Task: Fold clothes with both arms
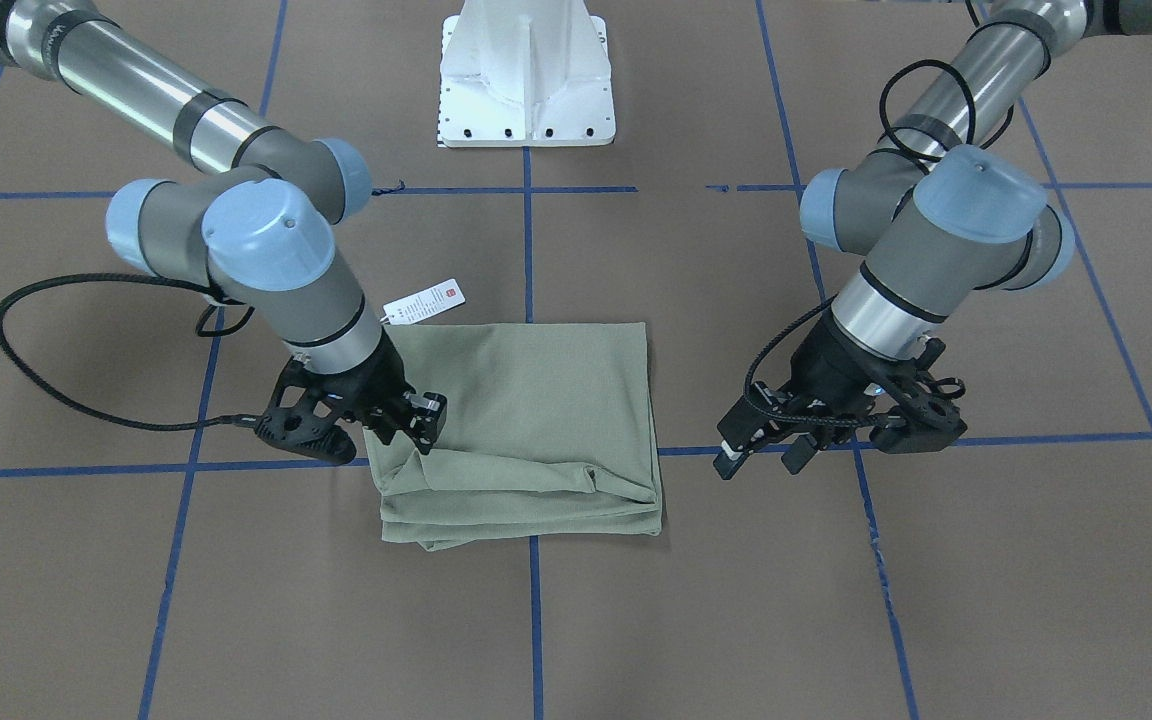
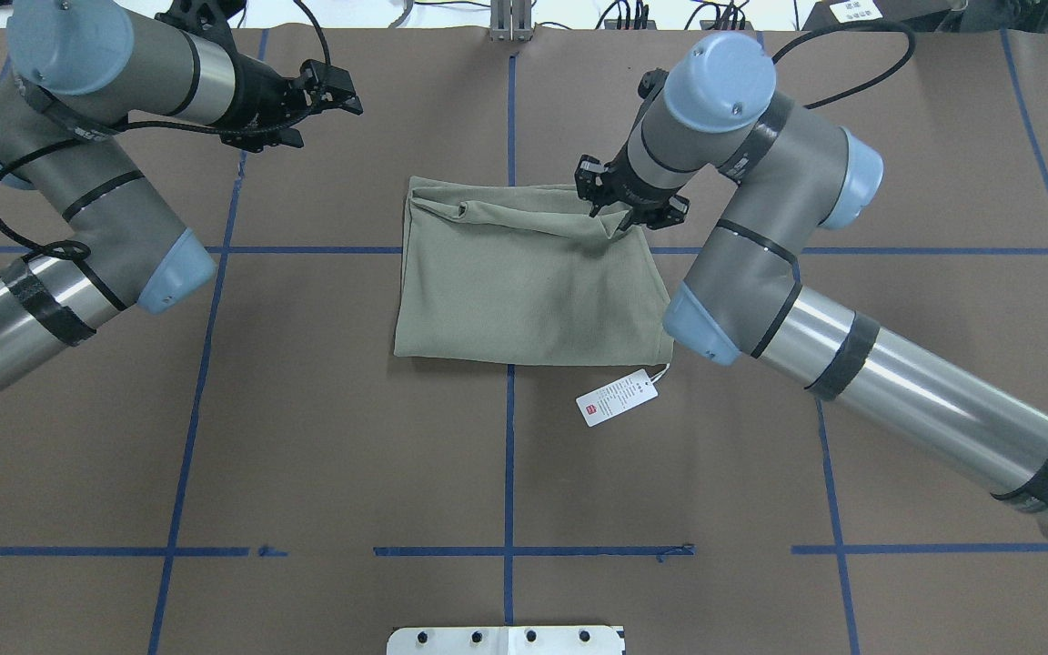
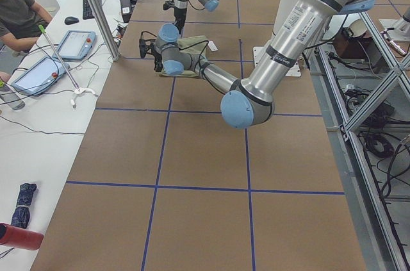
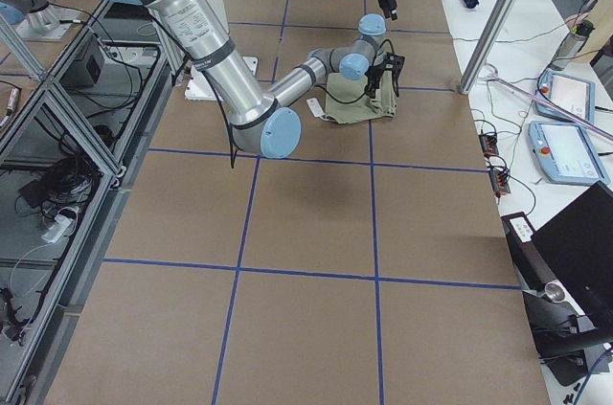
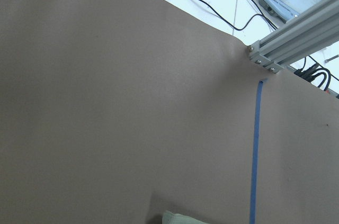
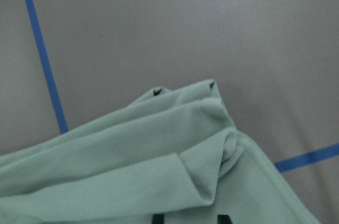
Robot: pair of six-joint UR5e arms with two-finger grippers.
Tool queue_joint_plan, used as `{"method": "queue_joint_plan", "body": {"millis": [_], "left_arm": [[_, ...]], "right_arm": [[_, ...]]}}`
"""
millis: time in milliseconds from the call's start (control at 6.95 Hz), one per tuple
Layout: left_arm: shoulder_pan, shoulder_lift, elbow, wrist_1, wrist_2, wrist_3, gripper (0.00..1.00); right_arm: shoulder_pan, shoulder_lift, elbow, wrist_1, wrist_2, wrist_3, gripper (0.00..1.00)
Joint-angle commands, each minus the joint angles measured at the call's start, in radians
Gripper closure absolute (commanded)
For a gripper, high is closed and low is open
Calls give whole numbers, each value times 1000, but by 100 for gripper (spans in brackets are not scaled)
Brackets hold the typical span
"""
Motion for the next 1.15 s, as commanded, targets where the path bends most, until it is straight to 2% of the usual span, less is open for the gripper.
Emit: {"method": "queue_joint_plan", "body": {"millis": [0,144,288,720,864,1007], "left_arm": [[-8,10,-14,0,-14,4,0],[-8,10,-18,1,-14,2,0],[-8,10,-18,1,-14,2,0],[-8,10,-18,1,-13,2,0],[-8,12,-18,1,-13,0,0],[-8,12,-16,1,-11,-3,0]], "right_arm": [[-78,23,-14,-15,-88,26,100],[-78,30,-43,-12,-95,13,100],[-74,77,-127,-8,-101,4,100],[21,128,-287,26,-95,-132,100],[90,189,-356,26,-30,-173,100],[97,225,-384,25,-9,-169,100]]}}
